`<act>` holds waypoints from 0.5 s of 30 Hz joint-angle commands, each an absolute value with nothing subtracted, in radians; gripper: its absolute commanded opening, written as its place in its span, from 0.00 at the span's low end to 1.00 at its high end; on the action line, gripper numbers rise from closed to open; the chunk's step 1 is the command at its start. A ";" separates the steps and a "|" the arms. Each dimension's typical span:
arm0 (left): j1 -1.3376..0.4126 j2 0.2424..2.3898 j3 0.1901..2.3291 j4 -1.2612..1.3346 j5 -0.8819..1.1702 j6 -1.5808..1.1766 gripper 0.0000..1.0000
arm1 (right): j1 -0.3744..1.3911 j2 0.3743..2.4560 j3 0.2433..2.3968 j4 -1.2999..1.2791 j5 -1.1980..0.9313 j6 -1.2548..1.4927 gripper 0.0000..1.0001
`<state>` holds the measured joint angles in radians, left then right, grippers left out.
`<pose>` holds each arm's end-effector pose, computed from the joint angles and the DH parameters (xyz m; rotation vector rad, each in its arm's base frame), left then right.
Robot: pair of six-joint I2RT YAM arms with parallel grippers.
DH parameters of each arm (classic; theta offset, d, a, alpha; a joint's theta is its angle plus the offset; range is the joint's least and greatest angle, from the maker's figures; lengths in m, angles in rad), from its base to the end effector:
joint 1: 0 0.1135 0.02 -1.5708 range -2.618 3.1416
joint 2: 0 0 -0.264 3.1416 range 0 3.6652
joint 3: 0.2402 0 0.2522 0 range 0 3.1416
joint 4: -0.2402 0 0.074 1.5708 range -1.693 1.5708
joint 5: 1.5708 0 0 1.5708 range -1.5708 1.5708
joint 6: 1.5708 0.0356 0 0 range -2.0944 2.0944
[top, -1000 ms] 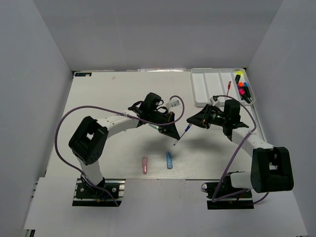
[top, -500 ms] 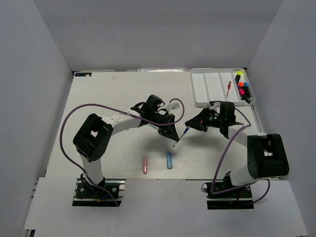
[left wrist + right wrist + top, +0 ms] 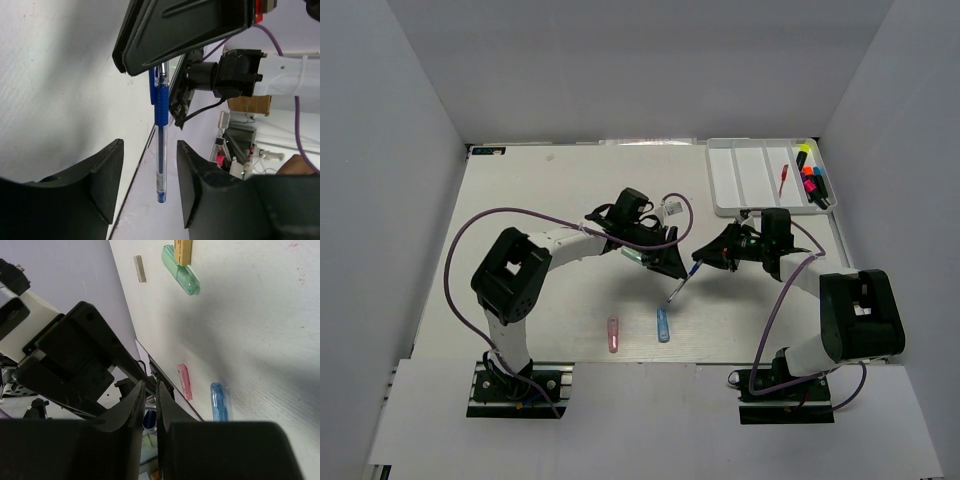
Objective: Sort the stationery into containers
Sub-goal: Cap the pen
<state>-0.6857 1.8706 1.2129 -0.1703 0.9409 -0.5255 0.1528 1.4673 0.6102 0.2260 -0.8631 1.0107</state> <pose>0.2858 -0.2710 0.1935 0.7124 2.5189 -1.6429 0.2695 0.0689 0.1729 0.4760 2.3572 1.5543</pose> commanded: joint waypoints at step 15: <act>-0.663 1.643 1.054 -0.184 0.873 -0.457 0.94 | 0.133 1.434 0.686 0.206 -0.882 0.973 0.00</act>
